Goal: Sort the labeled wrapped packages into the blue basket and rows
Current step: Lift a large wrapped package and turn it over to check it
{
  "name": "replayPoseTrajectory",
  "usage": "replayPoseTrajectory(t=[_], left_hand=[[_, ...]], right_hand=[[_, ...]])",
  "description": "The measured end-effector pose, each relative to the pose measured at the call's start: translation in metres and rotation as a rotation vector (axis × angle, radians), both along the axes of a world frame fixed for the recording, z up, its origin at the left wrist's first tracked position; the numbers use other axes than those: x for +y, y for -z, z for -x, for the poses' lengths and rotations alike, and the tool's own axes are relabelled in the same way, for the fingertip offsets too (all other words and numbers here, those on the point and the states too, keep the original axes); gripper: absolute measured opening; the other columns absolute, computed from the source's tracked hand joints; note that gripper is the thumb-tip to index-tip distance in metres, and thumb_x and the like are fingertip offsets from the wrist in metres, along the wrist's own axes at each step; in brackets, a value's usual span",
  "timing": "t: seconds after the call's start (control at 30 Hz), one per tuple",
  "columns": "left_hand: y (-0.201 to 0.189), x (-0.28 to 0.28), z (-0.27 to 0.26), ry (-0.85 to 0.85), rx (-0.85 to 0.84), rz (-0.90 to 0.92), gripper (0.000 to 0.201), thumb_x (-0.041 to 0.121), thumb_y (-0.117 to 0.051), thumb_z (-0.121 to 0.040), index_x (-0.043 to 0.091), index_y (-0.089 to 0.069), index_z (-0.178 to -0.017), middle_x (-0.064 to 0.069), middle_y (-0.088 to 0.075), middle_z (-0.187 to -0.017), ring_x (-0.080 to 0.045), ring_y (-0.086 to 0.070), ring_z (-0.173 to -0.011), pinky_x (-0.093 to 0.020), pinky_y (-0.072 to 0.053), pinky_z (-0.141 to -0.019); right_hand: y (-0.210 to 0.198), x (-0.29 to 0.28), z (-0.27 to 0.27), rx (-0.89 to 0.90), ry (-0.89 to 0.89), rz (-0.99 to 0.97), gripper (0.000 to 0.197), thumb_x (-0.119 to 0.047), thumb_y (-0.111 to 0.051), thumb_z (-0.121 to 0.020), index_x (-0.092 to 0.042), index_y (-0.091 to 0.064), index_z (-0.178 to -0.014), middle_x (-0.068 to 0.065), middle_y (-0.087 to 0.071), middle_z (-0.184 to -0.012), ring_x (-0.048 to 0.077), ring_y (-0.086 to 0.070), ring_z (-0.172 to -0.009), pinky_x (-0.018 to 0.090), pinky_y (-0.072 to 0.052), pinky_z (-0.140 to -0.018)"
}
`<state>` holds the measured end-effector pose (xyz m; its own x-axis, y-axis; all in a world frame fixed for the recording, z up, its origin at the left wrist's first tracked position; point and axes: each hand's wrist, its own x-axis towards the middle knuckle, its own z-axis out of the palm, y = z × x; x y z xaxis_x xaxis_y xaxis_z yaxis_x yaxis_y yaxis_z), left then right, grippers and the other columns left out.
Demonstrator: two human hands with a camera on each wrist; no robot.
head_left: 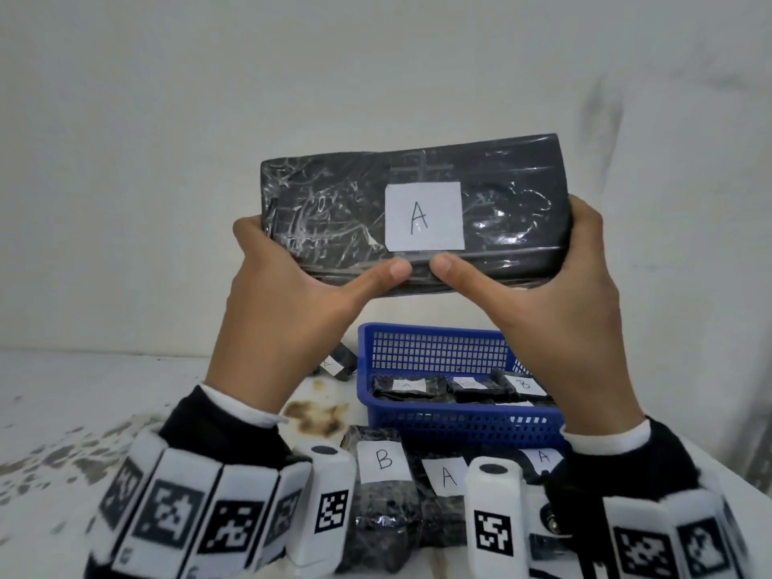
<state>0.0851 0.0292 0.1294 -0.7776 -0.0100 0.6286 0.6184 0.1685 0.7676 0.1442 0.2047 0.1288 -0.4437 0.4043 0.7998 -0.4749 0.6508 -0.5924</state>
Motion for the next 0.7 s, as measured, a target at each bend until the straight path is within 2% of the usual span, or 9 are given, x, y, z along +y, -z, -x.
replayPoseTrajectory(t=[0.03, 0.17, 0.3, 0.37, 0.47, 0.53, 0.63, 0.67, 0.7], left_hand=[[0.000, 0.001, 0.000, -0.004, 0.005, -0.002, 0.092, 0.066, -0.074, -0.046, 0.023, -0.026, -0.111, 0.022, -0.046, -0.094, 0.009, -0.049, -0.074, -0.010, -0.036, -0.058], [0.001, 0.001, 0.003, -0.008, 0.023, -0.026, 0.085, 0.061, -0.076, -0.055, 0.025, -0.024, -0.112, 0.023, -0.045, -0.095, 0.010, -0.046, -0.081, -0.010, -0.034, -0.061], [0.003, -0.002, 0.008, -0.002, 0.073, -0.051, 0.072, 0.048, -0.077, -0.070, 0.026, -0.026, -0.114, 0.017, -0.051, -0.101, 0.013, -0.053, -0.076, -0.003, -0.040, -0.054], [0.002, -0.005, 0.014, 0.012, 0.078, -0.059, 0.058, 0.044, -0.067, -0.082, 0.023, -0.031, -0.122, 0.011, -0.053, -0.107, 0.010, -0.051, -0.080, 0.001, -0.039, -0.059], [0.002, -0.010, 0.023, 0.038, 0.075, -0.073, 0.047, 0.034, -0.055, -0.095, 0.021, -0.037, -0.136, 0.006, -0.057, -0.117, -0.003, -0.055, -0.094, -0.007, -0.037, -0.071], [0.003, -0.011, 0.027, 0.043, 0.076, -0.094, 0.039, 0.033, -0.048, -0.099, 0.025, -0.039, -0.137, 0.010, -0.057, -0.116, -0.008, -0.053, -0.104, -0.011, -0.035, -0.075], [0.003, -0.012, 0.026, 0.053, 0.084, -0.079, 0.036, 0.027, -0.035, -0.105, 0.033, -0.040, -0.140, 0.024, -0.055, -0.108, 0.003, -0.052, -0.103, -0.008, -0.035, -0.077], [0.003, -0.013, 0.027, 0.055, 0.090, -0.075, 0.038, 0.024, -0.033, -0.105, 0.033, -0.038, -0.142, 0.025, -0.056, -0.112, 0.008, -0.052, -0.103, -0.005, -0.036, -0.080], [0.003, -0.014, 0.027, 0.059, 0.090, -0.074, 0.041, 0.024, -0.032, -0.106, 0.032, -0.035, -0.146, 0.023, -0.057, -0.120, 0.009, -0.051, -0.109, -0.005, -0.036, -0.088]], right_hand=[[0.001, 0.000, 0.001, 0.001, 0.000, 0.000, 0.092, -0.058, -0.088, -0.057, -0.039, -0.041, -0.133, -0.014, -0.060, -0.126, 0.008, -0.060, -0.115, 0.022, -0.052, -0.094], [0.003, -0.002, 0.004, 0.003, -0.017, 0.014, 0.085, -0.057, -0.086, -0.062, -0.036, -0.042, -0.132, -0.014, -0.060, -0.124, 0.002, -0.061, -0.111, 0.005, -0.048, -0.085], [0.003, -0.002, 0.005, -0.036, -0.061, 0.049, 0.081, -0.057, -0.082, -0.065, -0.036, -0.040, -0.131, -0.016, -0.060, -0.123, -0.004, -0.061, -0.106, 0.000, -0.046, -0.077], [0.001, 0.001, 0.005, -0.081, -0.112, 0.079, 0.078, -0.057, -0.078, -0.069, -0.038, -0.042, -0.135, -0.017, -0.060, -0.124, -0.005, -0.061, -0.105, 0.004, -0.049, -0.079], [0.001, 0.006, 0.005, -0.092, -0.119, 0.079, 0.072, -0.053, -0.075, -0.077, -0.043, -0.041, -0.140, -0.013, -0.059, -0.129, 0.002, -0.060, -0.112, 0.022, -0.051, -0.093], [0.000, 0.008, 0.005, -0.101, -0.112, 0.067, 0.066, -0.052, -0.071, -0.082, -0.043, -0.041, -0.140, -0.013, -0.060, -0.127, 0.003, -0.061, -0.112, 0.028, -0.051, -0.095], [-0.002, 0.011, 0.003, -0.106, -0.139, 0.064, 0.052, -0.042, -0.066, -0.090, -0.039, -0.046, -0.139, -0.023, -0.067, -0.112, -0.007, -0.064, -0.100, 0.022, -0.053, -0.088], [-0.002, 0.013, 0.002, -0.111, -0.153, 0.069, 0.049, -0.040, -0.064, -0.092, -0.039, -0.048, -0.138, -0.025, -0.068, -0.110, -0.008, -0.065, -0.099, 0.021, -0.053, -0.087], [-0.003, 0.015, 0.001, -0.118, -0.168, 0.075, 0.045, -0.040, -0.061, -0.094, -0.039, -0.050, -0.138, -0.024, -0.069, -0.111, -0.006, -0.066, -0.100, 0.021, -0.054, -0.086]])
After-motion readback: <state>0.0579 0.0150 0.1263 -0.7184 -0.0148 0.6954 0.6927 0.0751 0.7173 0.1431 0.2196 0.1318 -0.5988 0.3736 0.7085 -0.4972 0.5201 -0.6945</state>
